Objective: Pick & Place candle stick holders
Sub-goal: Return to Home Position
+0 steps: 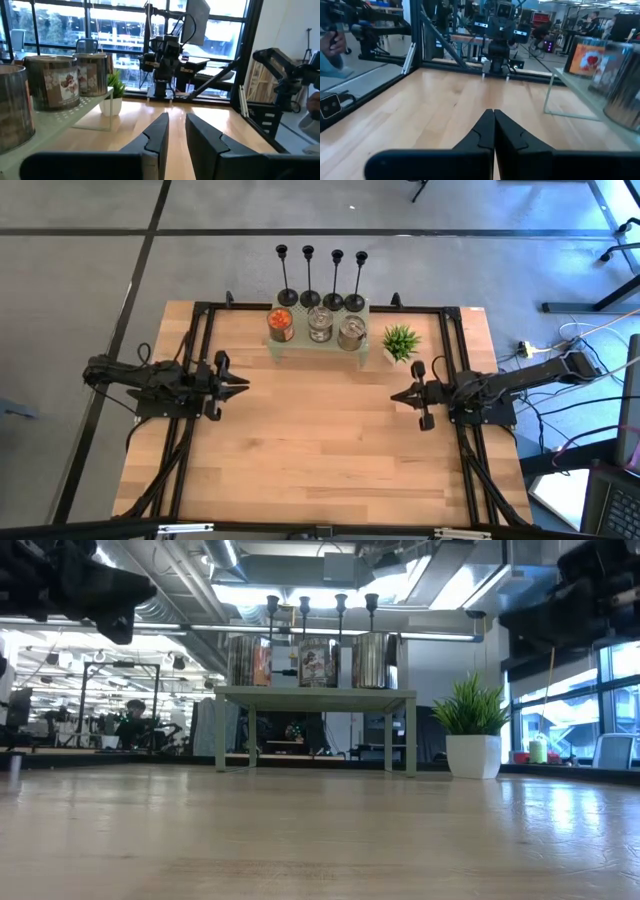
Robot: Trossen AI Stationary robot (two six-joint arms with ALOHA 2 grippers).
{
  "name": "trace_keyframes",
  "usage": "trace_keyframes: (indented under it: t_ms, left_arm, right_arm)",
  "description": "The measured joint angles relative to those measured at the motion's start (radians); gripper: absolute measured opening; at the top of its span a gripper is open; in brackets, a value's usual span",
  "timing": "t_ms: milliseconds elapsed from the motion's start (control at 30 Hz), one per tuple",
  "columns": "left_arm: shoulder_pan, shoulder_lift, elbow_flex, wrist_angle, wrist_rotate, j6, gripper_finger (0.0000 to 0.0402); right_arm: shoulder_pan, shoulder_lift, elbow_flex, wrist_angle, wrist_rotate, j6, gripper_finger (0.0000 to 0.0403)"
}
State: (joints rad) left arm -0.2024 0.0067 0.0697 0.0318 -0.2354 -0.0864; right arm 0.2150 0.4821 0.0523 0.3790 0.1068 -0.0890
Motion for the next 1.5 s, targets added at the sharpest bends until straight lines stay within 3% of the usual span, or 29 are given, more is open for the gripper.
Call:
trace_keyframes:
  t_ms: [167,1500]
  left_arm:
    - [0.000,0.000,-0.004,-0.002,0.000,-0.020,0.0061]
    - [0.000,0.001,-0.004,-0.014,0.003,0.048,0.0061]
  right_arm:
    - [0.000,-0.011,-0.045,0.024,-0.002,0.052,0.0000]
    - [0.000,-0.008,-0.043,0.022,0.047,0.022,0.0000]
